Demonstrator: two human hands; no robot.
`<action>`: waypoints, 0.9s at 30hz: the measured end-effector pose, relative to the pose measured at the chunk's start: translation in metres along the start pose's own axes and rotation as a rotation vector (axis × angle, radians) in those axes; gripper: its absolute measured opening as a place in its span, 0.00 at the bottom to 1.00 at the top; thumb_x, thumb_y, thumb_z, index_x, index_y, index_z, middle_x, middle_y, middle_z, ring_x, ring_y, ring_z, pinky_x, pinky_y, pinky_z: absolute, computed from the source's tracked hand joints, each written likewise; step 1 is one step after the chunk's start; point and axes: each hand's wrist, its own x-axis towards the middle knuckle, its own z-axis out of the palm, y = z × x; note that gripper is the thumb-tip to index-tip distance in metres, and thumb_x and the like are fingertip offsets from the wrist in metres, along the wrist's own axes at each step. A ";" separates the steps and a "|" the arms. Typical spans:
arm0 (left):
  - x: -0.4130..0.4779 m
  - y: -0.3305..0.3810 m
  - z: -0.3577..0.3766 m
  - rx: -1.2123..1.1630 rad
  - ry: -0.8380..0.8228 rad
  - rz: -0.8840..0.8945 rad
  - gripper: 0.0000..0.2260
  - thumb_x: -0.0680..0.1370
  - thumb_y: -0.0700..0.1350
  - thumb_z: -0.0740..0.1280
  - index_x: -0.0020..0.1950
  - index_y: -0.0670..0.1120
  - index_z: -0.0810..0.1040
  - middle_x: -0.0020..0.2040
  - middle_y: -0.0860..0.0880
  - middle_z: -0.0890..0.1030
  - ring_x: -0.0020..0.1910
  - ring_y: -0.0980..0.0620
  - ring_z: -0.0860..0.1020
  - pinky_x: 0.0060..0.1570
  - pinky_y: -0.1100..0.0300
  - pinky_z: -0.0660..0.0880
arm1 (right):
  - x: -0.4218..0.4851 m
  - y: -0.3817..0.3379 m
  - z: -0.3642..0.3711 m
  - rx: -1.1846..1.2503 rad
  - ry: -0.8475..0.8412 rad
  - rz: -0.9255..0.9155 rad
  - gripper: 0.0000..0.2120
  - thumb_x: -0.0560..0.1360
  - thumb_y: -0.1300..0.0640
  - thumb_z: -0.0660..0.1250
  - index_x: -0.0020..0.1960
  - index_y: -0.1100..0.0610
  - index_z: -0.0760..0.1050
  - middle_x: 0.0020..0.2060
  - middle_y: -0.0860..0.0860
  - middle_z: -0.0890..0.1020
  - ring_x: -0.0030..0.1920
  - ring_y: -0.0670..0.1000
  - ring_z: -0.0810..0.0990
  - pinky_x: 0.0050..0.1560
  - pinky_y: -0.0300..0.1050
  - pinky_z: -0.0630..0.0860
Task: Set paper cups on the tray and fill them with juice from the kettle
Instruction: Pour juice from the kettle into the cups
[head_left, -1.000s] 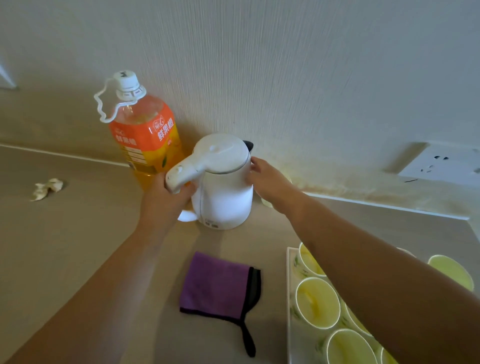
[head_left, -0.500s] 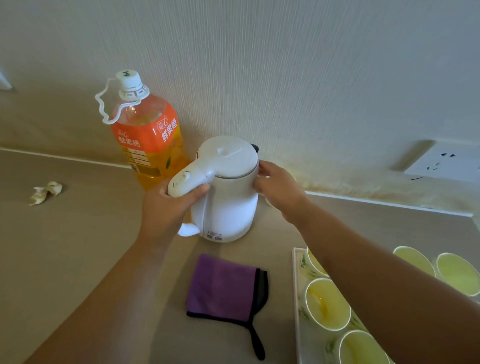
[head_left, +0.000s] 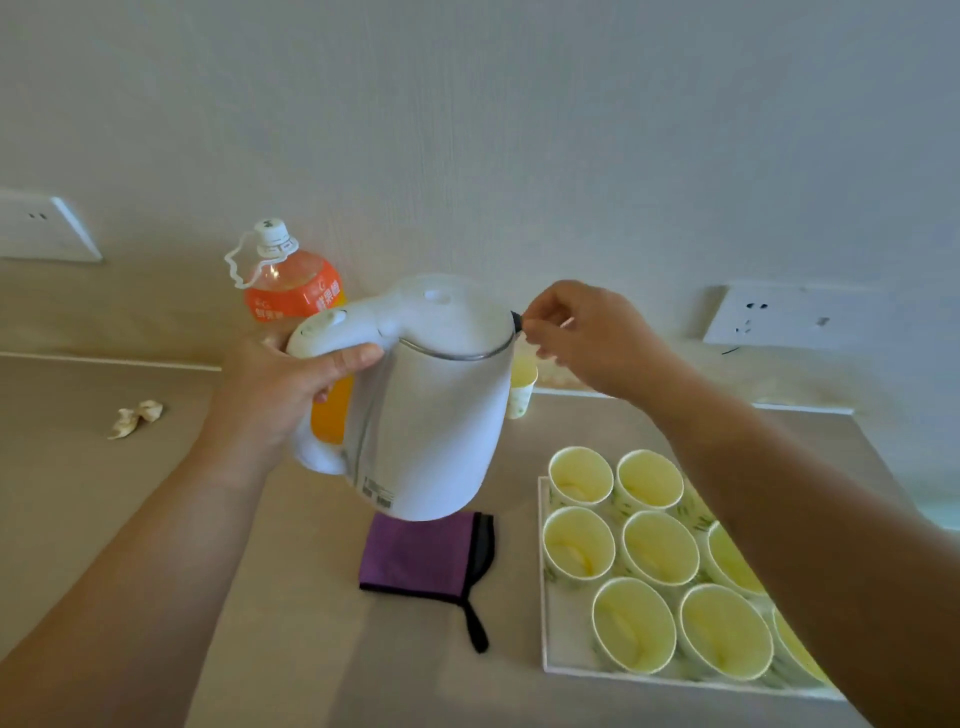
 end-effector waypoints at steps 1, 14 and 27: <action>-0.010 0.005 0.002 0.012 -0.005 0.005 0.11 0.58 0.50 0.80 0.25 0.52 0.78 0.19 0.57 0.72 0.20 0.61 0.68 0.24 0.71 0.66 | -0.009 -0.004 -0.009 -0.027 0.048 -0.069 0.04 0.77 0.55 0.64 0.50 0.52 0.77 0.46 0.44 0.79 0.47 0.47 0.79 0.47 0.32 0.73; -0.077 0.029 0.009 0.091 -0.089 0.023 0.13 0.62 0.43 0.80 0.35 0.48 0.75 0.20 0.56 0.70 0.20 0.60 0.67 0.24 0.71 0.66 | -0.060 -0.011 -0.027 -0.066 -0.332 -0.272 0.19 0.77 0.50 0.66 0.67 0.48 0.73 0.65 0.45 0.72 0.66 0.43 0.69 0.66 0.38 0.66; -0.046 0.027 0.026 0.271 -0.268 0.069 0.19 0.46 0.65 0.78 0.29 0.57 0.80 0.21 0.56 0.71 0.23 0.58 0.68 0.31 0.60 0.67 | -0.057 0.014 -0.024 -0.099 -0.315 -0.144 0.22 0.77 0.48 0.66 0.70 0.44 0.69 0.67 0.43 0.71 0.65 0.41 0.68 0.58 0.30 0.58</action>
